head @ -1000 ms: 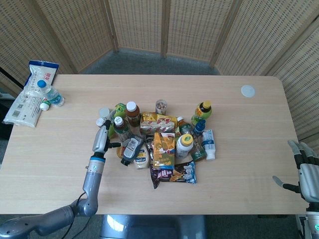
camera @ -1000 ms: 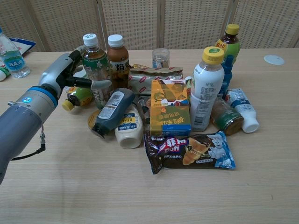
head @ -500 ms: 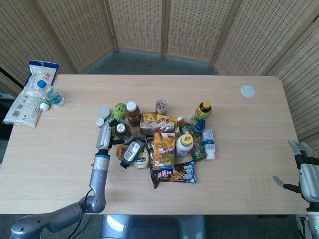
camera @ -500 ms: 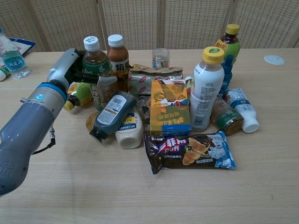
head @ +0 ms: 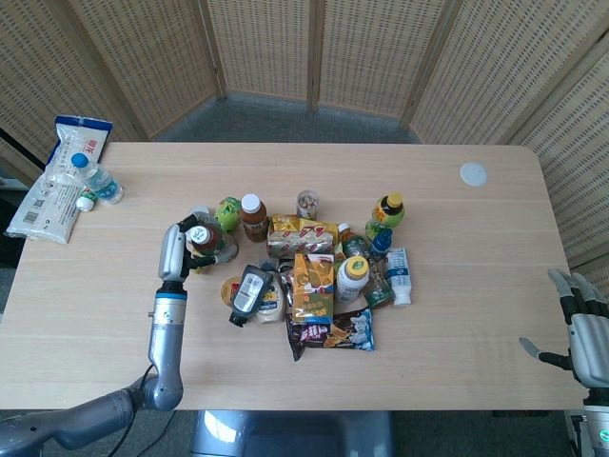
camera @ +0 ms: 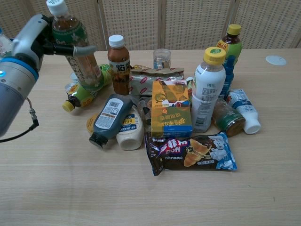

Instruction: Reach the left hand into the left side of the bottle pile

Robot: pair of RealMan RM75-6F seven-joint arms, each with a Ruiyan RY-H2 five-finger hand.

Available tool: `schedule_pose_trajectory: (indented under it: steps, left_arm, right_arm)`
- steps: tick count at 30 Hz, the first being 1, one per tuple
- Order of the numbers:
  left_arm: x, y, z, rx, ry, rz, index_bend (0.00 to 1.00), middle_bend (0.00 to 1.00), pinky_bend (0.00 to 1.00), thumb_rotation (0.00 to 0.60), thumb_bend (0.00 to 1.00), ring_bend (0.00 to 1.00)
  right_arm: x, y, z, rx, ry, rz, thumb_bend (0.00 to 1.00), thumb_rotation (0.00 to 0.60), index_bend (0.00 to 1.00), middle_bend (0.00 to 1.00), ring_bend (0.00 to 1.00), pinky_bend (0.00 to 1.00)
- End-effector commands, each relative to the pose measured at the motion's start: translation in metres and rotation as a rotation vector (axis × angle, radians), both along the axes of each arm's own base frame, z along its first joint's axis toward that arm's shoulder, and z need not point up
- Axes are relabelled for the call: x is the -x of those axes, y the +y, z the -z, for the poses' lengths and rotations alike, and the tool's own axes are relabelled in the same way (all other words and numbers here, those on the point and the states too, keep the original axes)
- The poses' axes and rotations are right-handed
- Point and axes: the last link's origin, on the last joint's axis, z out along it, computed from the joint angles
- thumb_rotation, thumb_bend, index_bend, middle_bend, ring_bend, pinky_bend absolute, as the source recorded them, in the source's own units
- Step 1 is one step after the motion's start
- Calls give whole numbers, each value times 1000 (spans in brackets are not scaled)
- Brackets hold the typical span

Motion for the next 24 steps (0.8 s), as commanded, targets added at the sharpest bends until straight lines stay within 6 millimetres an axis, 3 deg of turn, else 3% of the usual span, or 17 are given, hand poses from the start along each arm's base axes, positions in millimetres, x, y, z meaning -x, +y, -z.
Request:
schedule_pose_trajectory:
  steps: [1, 12, 24]
  left_arm:
    - [-4, 1, -33, -65, 10, 19, 714, 674, 364, 600, 103, 423]
    - [-33, -3, -96, -178, 7, 77, 714, 674, 366, 600, 103, 423]
    - [-50, -2, -128, -234, 6, 100, 714, 674, 365, 600, 102, 423]
  right_arm:
    - [-1, 1, 1, -2, 1, -1, 0, 584, 0, 0, 0, 0]
    - [-2, 1, 2, -3, 4, -5, 0, 589, 0, 0, 0, 0]
    - [-3, 1, 5, -10, 9, -3, 0, 586, 0, 0, 0, 0]
